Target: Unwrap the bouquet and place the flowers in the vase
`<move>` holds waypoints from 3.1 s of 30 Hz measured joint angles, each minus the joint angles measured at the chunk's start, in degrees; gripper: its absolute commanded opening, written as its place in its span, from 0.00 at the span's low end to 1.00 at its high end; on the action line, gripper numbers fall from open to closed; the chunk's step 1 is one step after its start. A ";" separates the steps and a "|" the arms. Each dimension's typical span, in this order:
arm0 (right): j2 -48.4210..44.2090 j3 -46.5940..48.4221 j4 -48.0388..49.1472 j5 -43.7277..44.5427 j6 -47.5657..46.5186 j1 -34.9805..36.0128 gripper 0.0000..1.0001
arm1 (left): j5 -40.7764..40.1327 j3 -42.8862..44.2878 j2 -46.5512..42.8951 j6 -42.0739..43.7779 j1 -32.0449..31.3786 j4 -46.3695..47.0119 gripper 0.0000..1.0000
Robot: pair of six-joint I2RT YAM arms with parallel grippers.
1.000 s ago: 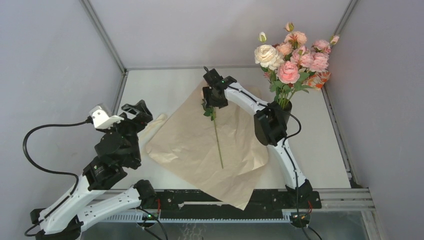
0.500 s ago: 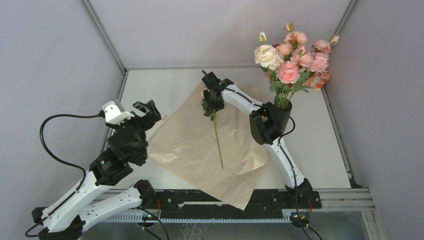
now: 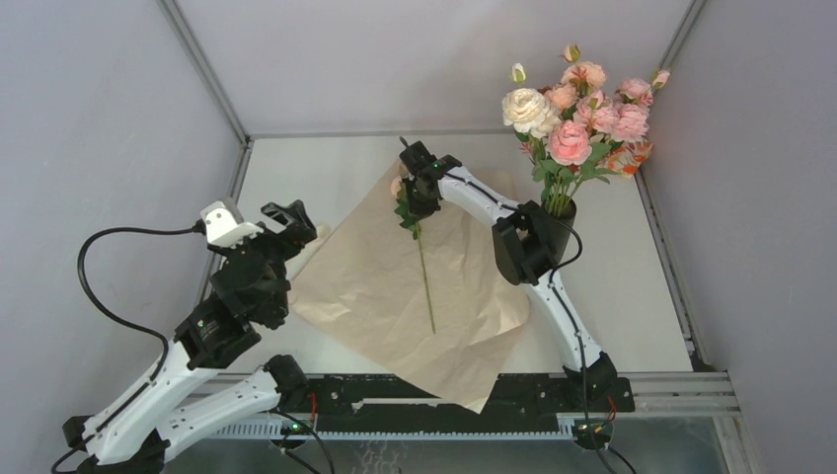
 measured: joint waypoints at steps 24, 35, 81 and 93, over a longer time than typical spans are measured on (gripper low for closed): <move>-45.57 -10.03 10.45 13.66 -10.64 11.98 0.00 | 1.03 -0.04 -3.37 -3.02 0.50 -3.30 0.87; -80.11 -38.91 43.80 39.60 -32.00 16.83 0.00 | 1.38 -0.04 -2.12 -3.89 0.55 -3.65 0.87; -85.37 -64.78 62.03 52.39 -43.63 -4.81 0.00 | 6.08 -0.04 3.41 -4.94 1.36 -3.15 0.87; -87.10 -69.51 49.96 52.83 -29.59 -4.87 0.00 | 8.41 -0.02 6.08 -5.49 1.64 -2.23 0.87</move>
